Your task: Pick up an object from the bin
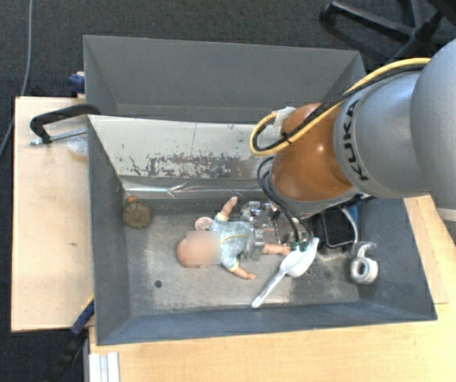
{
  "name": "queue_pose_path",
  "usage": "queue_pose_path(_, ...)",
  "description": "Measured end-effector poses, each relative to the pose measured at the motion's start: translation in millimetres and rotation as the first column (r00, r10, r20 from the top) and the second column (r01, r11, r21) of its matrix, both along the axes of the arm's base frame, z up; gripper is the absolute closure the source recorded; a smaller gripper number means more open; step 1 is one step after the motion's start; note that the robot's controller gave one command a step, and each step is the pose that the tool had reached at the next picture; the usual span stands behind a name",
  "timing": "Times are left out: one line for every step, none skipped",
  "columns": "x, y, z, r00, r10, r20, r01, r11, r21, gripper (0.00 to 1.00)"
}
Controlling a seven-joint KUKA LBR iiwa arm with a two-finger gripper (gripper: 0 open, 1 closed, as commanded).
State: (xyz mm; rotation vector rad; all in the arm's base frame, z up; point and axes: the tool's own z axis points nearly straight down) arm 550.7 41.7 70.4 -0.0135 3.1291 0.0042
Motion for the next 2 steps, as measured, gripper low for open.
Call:
queue_pose_path(-1.0, 0.0, 3.0, 1.0, 0.0, -0.003, 0.0, 1.0, 0.0, 1.0)
queue_pose_path(-3.3, 0.0, 23.4, 1.0, 0.0, -0.011, 0.0, 1.0, 0.0, 1.0)
